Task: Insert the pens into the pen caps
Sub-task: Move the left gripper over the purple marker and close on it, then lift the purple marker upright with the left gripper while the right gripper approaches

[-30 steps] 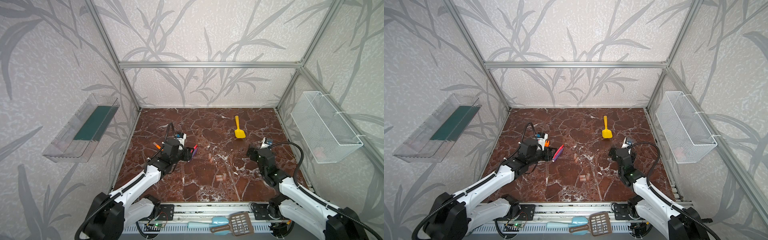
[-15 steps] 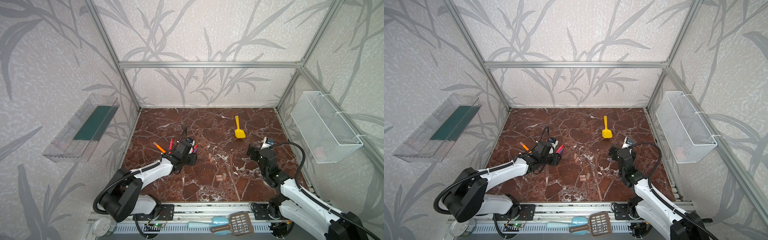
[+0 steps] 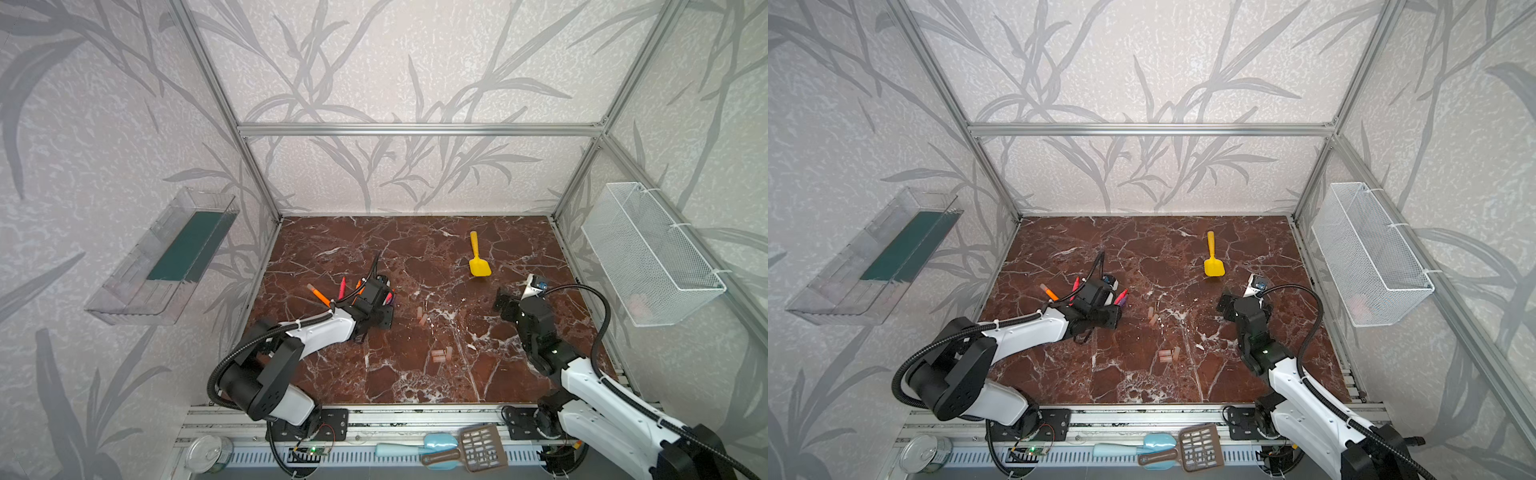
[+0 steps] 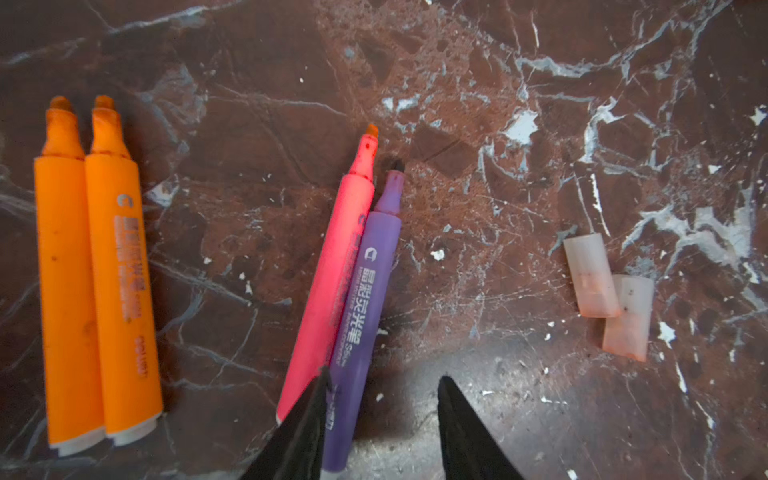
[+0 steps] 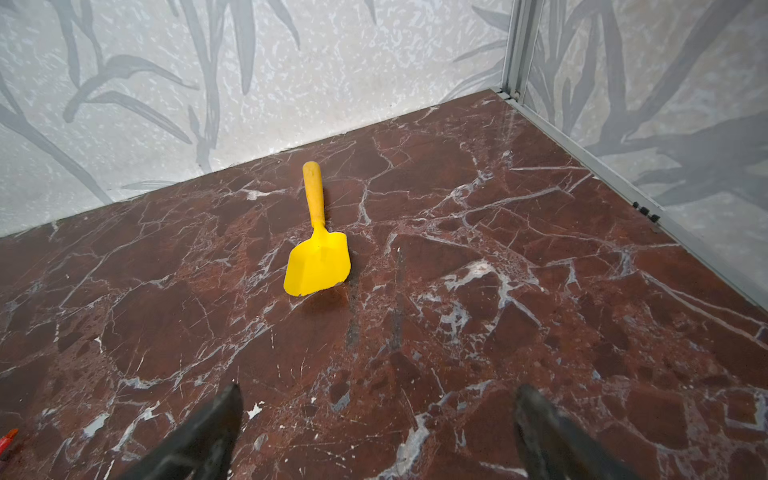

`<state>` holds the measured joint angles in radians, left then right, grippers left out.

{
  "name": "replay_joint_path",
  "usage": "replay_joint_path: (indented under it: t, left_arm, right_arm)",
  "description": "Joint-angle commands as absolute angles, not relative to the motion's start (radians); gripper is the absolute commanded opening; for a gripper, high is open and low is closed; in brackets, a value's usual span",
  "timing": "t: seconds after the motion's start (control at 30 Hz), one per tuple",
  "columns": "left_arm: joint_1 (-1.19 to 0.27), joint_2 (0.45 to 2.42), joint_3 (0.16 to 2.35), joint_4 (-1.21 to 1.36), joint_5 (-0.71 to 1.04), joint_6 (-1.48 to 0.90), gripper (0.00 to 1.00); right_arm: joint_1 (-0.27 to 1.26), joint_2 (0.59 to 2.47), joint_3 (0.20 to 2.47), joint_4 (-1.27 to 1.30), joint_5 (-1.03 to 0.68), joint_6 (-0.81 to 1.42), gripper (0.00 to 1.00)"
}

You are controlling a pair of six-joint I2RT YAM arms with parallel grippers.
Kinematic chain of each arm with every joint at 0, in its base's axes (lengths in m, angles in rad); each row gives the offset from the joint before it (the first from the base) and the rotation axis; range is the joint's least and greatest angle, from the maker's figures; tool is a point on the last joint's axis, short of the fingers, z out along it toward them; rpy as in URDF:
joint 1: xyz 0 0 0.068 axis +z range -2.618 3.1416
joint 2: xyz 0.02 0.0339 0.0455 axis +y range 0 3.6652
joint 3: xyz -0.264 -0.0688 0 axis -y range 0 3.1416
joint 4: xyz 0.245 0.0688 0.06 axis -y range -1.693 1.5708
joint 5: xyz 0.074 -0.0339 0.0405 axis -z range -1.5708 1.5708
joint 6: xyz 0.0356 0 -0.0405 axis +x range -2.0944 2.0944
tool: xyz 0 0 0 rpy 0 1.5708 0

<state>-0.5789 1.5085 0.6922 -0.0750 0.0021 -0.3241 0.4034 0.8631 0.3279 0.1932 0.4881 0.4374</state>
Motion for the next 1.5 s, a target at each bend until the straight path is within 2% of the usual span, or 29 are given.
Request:
replay_joint_path:
  t: [0.0, 0.4, 0.63, 0.93, 1.03, 1.17, 1.3, 1.47]
  left_arm:
    - [-0.583, 1.533, 0.72, -0.102, -0.006, -0.322, 0.44]
    - [-0.585, 1.622, 0.762, -0.127, -0.029, -0.334, 0.4]
    - [-0.593, 1.65, 0.792, -0.157, -0.071, -0.337, 0.23]
    - [-0.596, 1.612, 0.804, -0.15, -0.035, -0.327, 0.13]
    - [-0.596, 1.541, 0.795, -0.115, 0.049, -0.309, 0.11]
    - [-0.599, 1.398, 0.764, -0.071, 0.167, -0.296, 0.07]
    - [-0.618, 1.28, 0.721, -0.03, 0.226, -0.295, 0.02]
    - [-0.668, 1.227, 0.686, 0.027, 0.282, -0.292, 0.0]
  right_arm:
    - [0.399, 0.854, 0.323, 0.191, 0.49, 0.439, 0.99]
    - [0.399, 0.841, 0.318, 0.184, 0.488, 0.441, 0.99]
    - [0.398, 0.835, 0.314, 0.186, 0.491, 0.442, 0.99]
    - [0.399, 0.816, 0.319, 0.161, 0.499, 0.45, 0.96]
    - [0.399, 0.792, 0.369, 0.043, 0.432, 0.5, 0.94]
    - [0.404, 0.761, 0.372, 0.095, 0.169, 0.574, 0.91]
    - [0.498, 0.755, 0.371, 0.183, 0.036, 0.664, 0.89]
    - [0.78, 0.804, 0.373, 0.352, 0.117, 0.684, 0.88]
